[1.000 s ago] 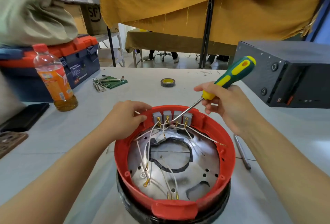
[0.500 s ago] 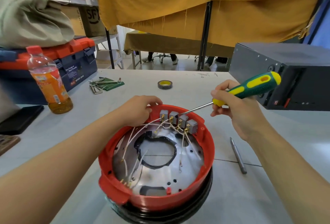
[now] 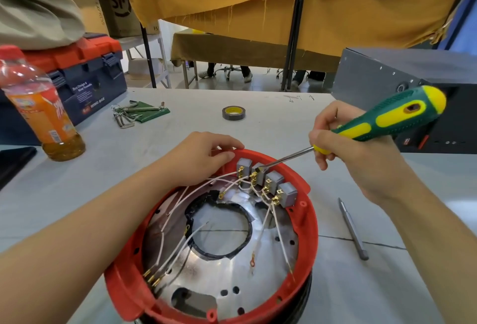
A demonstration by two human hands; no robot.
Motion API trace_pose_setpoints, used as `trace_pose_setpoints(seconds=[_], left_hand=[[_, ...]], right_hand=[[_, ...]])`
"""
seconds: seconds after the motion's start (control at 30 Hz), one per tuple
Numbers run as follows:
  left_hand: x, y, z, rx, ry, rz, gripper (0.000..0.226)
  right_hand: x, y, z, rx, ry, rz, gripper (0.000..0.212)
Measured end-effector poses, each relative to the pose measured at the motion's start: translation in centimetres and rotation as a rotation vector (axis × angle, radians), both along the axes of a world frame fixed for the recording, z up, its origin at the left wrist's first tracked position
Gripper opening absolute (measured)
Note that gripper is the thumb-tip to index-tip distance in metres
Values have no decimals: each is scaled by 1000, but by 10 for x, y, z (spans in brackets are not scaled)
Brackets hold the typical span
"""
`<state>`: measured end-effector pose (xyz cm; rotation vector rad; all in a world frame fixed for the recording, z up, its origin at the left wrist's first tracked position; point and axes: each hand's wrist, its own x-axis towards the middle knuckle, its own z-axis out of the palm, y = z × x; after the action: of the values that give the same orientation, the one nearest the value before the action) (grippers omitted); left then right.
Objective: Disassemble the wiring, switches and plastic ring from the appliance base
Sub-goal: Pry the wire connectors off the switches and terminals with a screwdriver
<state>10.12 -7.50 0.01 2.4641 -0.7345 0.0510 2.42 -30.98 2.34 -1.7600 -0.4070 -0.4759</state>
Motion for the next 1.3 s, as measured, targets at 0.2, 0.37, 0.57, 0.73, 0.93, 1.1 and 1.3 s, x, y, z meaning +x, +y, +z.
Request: trace_pose_setpoints(seconds=[0.2, 0.37, 0.57, 0.73, 0.93, 1.1, 1.3], left_hand=[[-2, -2, -1, -14, -64, 7, 27], [-3, -2, -2, 0, -79, 14, 29], [-2, -2, -1, 8, -76, 27, 29], [-2, -4, -2, 10, -85, 37, 29], [-3, -7, -1, 13, -93, 41, 29], [-2, -6, -2, 11, -91, 40, 30], [-1, -5, -3, 8, -108, 30, 30]], right_hand=[[7, 4, 18, -83, 31, 78, 14], [19, 5, 29, -135, 118, 72, 21], [44, 12, 37, -13, 251, 101, 40], [67, 13, 37, 68, 370, 51, 31], [82, 24, 18, 36, 526, 55, 21], [81, 29, 12, 124, 442, 70, 23], [68, 7, 21, 213, 293, 69, 30]])
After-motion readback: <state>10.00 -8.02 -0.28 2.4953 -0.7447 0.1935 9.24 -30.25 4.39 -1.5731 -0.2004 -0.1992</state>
